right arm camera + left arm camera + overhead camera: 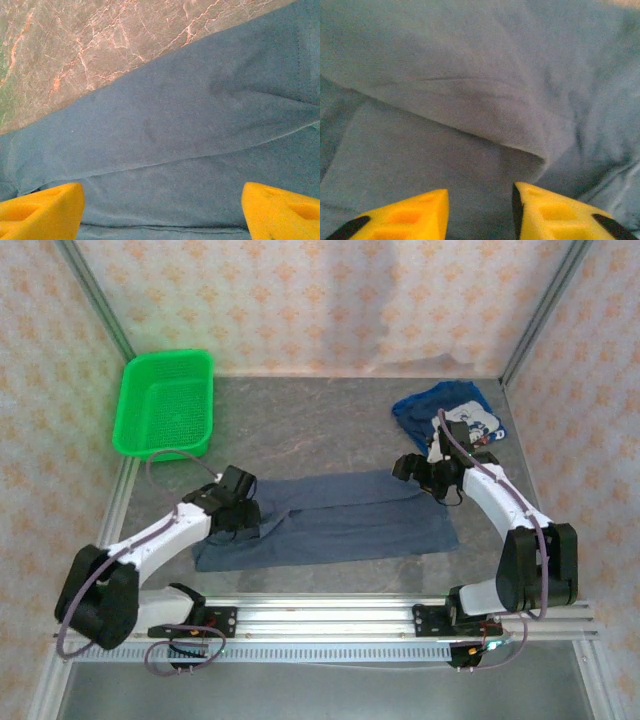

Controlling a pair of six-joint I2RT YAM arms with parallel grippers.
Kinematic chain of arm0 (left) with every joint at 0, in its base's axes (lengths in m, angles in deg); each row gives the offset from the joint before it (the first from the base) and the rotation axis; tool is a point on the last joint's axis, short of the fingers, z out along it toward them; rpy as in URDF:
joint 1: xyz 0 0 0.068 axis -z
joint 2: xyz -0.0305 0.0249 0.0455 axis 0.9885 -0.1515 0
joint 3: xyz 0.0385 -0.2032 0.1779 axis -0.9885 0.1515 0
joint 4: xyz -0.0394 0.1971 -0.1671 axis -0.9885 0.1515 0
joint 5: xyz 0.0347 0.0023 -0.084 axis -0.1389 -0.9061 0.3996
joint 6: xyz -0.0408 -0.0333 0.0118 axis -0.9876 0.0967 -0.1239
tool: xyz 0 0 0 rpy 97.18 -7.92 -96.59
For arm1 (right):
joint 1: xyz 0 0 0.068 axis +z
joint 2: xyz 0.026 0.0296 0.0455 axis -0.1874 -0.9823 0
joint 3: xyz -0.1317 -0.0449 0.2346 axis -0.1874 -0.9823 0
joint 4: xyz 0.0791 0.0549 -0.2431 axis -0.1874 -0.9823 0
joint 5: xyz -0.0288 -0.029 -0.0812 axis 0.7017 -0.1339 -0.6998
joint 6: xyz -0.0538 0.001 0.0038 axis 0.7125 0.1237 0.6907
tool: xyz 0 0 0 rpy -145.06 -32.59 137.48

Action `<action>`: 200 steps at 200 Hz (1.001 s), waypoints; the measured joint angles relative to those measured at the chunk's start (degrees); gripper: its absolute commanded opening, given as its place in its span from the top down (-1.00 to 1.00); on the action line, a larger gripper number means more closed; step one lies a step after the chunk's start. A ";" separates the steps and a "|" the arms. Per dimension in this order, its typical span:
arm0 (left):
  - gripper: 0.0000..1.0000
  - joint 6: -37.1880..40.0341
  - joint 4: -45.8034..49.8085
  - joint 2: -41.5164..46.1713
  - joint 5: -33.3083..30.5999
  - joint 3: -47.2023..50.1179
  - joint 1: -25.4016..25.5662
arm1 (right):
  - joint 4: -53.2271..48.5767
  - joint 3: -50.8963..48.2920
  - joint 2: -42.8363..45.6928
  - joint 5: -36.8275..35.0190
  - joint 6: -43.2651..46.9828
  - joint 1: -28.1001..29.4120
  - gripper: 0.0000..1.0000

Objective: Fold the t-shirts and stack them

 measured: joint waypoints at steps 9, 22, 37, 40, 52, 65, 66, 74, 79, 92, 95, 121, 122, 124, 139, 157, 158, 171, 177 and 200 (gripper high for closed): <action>0.52 -0.59 -0.20 -1.55 0.42 0.00 0.28 | -0.02 0.13 0.00 0.00 0.00 0.00 -0.64; 0.57 -0.68 -0.44 -2.58 1.20 -0.09 1.29 | -0.04 0.26 0.00 0.00 0.00 0.00 -0.64; 0.57 -0.52 -0.63 -2.73 1.79 -0.37 3.21 | -0.04 0.26 0.00 0.00 0.00 0.00 -0.64; 0.56 -0.52 -0.72 -2.73 1.86 -0.39 3.54 | -0.04 0.26 0.00 0.00 0.00 0.00 -0.64; 0.52 -0.55 -0.96 -2.73 2.47 -0.52 5.29 | -0.02 0.26 0.00 -0.02 0.00 0.00 -0.63; 0.47 -0.55 -1.29 -2.71 3.30 -0.52 7.17 | -0.02 0.26 0.00 -0.02 0.00 0.00 -0.64; 0.47 -0.59 -1.33 -2.71 3.32 -0.52 7.28 | -0.02 0.26 0.00 -0.02 0.00 0.00 -0.64; 0.45 -0.57 -1.66 -2.69 3.80 -0.52 8.22 | -0.02 0.26 0.00 -0.02 0.00 0.00 -0.64; 0.41 -0.52 -1.99 -2.56 4.42 -0.52 8.76 | -0.02 0.26 0.00 -0.02 0.00 0.00 -0.64; 0.29 -0.46 -2.71 -1.84 6.14 -0.46 9.66 | -0.02 0.26 0.00 -0.02 0.00 0.00 -0.64; 0.25 -0.48 -2.91 -1.68 6.34 -0.42 9.70 | -0.02 0.26 0.00 -0.02 -0.02 0.00 -0.64; -0.05 0.74 -3.85 1.01 8.92 0.00 9.73 | 0.00 0.26 -0.13 0.00 -0.02 0.00 -0.64; -0.06 0.85 -3.85 1.11 8.92 0.00 9.73 | 0.00 0.26 -0.13 0.00 -0.02 0.00 -0.64; -0.09 1.25 -3.85 1.51 9.03 0.00 9.64 | 0.00 0.26 -0.22 0.00 -0.02 0.00 -0.64; -0.21 1.22 -3.72 3.89 9.27 0.00 8.04 | 0.00 0.26 -0.68 0.00 -0.13 0.00 -0.64; -0.23 0.76 -3.19 6.25 8.68 -0.02 1.44 | 0.00 0.26 -1.27 0.02 -0.22 0.00 -0.64; -0.23 0.74 -3.17 6.32 8.61 -0.02 1.09 | 0.00 0.26 -1.31 0.02 -0.24 0.00 -0.64; -0.23 0.42 -1.42 6.49 6.34 -0.44 -3.96 | 0.02 0.26 -1.42 0.02 -0.26 0.00 -0.64; -0.22 0.33 -0.37 6.14 5.33 -0.79 -5.97 | 0.02 0.26 -1.44 0.04 -0.28 0.00 -0.64; -0.11 -0.22 2.82 3.08 2.54 -2.60 -11.43 | 0.02 0.28 -1.44 0.20 -0.44 0.00 -0.64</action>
